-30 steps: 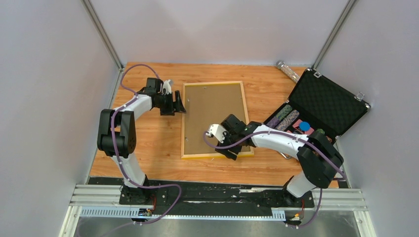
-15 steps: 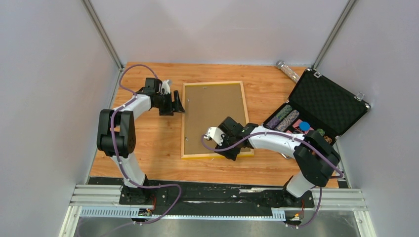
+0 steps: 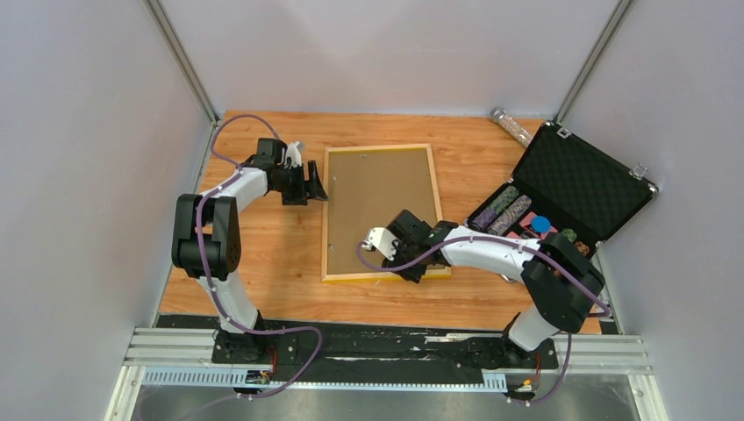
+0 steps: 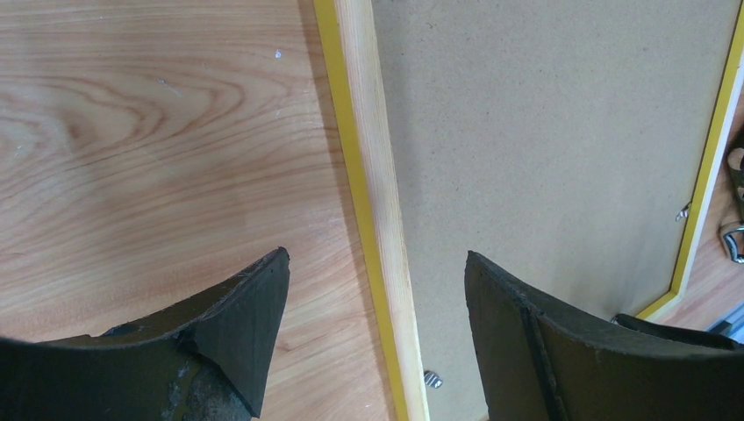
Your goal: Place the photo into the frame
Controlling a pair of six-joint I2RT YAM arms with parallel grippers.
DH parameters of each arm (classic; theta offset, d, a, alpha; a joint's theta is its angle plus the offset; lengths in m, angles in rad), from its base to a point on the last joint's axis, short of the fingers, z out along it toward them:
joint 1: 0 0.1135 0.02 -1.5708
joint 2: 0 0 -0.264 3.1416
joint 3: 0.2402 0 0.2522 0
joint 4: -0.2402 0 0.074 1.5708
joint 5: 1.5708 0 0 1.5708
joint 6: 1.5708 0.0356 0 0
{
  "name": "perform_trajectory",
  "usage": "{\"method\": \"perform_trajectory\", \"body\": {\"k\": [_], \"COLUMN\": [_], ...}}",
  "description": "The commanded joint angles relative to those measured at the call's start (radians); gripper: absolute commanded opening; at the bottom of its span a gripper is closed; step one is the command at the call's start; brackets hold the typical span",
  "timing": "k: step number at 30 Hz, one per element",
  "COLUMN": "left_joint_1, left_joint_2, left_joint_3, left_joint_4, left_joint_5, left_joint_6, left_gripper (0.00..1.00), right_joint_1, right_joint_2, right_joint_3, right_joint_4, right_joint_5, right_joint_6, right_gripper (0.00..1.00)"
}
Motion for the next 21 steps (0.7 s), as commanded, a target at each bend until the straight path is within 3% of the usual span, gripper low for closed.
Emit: {"method": "perform_trajectory", "body": {"k": [1,15,21], "left_joint_1": [0.007,0.008,0.008], "left_joint_2": [-0.009,-0.003,-0.004], "left_joint_3": [0.044,0.046,0.047], "left_joint_4": [0.001,0.0,0.0], "left_joint_5": [0.007,0.008,0.007], "left_joint_6": [0.031,0.034,0.034], "left_gripper": [0.81,0.81,0.81], "right_joint_1": [0.006,0.007,0.005], "right_joint_2": [-0.014,-0.025,-0.042], "right_joint_3": [-0.014,-0.001,0.019], "right_joint_4": [0.004,-0.018,-0.022], "right_joint_5": [-0.004,-0.01,-0.013], "right_joint_6": [0.014,0.016,0.026], "right_gripper": [0.34,0.13,0.14]}}
